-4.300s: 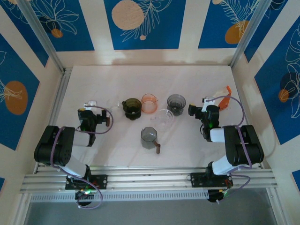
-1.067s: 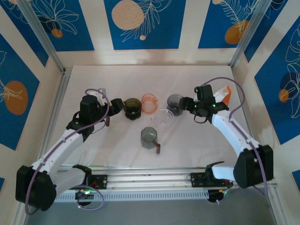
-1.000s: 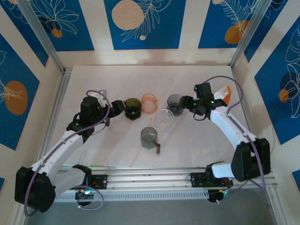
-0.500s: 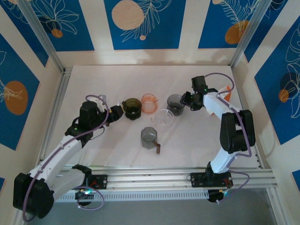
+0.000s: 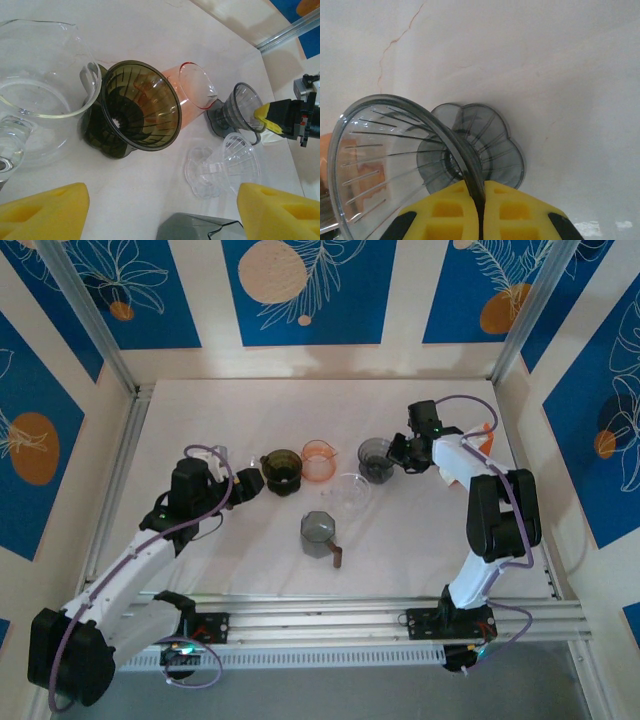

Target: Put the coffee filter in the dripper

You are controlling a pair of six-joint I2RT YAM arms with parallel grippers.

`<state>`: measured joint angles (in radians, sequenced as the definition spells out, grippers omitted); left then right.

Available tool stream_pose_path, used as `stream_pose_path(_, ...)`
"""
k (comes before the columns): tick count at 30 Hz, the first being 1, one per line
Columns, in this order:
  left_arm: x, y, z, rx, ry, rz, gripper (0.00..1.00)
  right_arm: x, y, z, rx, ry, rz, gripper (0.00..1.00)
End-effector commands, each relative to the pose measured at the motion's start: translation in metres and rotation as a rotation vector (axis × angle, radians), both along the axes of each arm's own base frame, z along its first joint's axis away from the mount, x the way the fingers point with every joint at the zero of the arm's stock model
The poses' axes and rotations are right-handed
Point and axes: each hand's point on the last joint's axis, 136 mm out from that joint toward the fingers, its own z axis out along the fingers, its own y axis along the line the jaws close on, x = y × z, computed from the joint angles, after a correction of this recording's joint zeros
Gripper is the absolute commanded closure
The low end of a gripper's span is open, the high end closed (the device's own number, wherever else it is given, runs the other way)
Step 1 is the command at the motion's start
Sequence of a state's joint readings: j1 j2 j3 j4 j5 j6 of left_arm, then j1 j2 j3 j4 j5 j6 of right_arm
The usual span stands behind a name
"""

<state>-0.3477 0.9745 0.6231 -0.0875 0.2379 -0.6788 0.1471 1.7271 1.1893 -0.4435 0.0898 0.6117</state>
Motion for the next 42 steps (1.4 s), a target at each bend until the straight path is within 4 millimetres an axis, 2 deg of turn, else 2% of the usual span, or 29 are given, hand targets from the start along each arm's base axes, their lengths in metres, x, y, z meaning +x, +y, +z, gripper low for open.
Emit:
stream_pose_path(1, -0.003, -0.007, 0.006, -0.022, -0.013, -0.036, 0.21, -0.003, -0.011, 0.037, 0.017, -0.081, -0.028, 1.0)
stream_pose_path(7, -0.005, -0.009, 0.02, -0.05, -0.033, -0.043, 0.19, -0.021, -0.014, 0.093, 0.031, -0.2, -0.013, 1.0)
stream_pose_path(9, -0.007, -0.009, 0.027, -0.055, -0.043, -0.046, 0.16, -0.033, -0.009, 0.112, 0.055, -0.23, 0.004, 1.0)
stream_pose_path(10, -0.009, -0.008, 0.029, -0.056, -0.046, -0.046, 0.12, -0.04, -0.005, 0.12, 0.067, -0.238, 0.018, 1.0)
stream_pose_path(12, -0.012, -0.007, 0.035, -0.059, -0.059, -0.049, 0.01, -0.056, 0.008, 0.136, 0.095, -0.249, 0.068, 1.0)
stream_pose_path(17, -0.021, -0.002, 0.05, -0.069, -0.095, -0.038, 0.0, -0.108, 0.059, 0.157, 0.163, -0.189, 0.277, 1.0)
stream_pose_path(20, -0.024, 0.001, 0.054, -0.067, -0.114, -0.027, 0.0, -0.136, 0.092, 0.159, 0.191, -0.134, 0.407, 1.0)
stream_pose_path(24, -0.026, 0.004, 0.053, -0.067, -0.124, -0.016, 0.0, -0.168, 0.131, 0.151, 0.226, -0.056, 0.547, 1.0)
stream_pose_path(27, -0.026, 0.005, 0.05, -0.069, -0.119, -0.011, 0.0, -0.183, 0.151, 0.14, 0.207, -0.013, 0.623, 1.0)
stream_pose_path(32, -0.026, 0.005, 0.047, -0.065, -0.112, -0.012, 0.0, -0.193, 0.164, 0.119, 0.136, 0.043, 0.679, 1.0)
stream_pose_path(42, -0.027, 0.007, 0.043, -0.054, -0.109, -0.005, 0.0, -0.191, 0.17, 0.104, 0.069, 0.052, 0.705, 1.0)
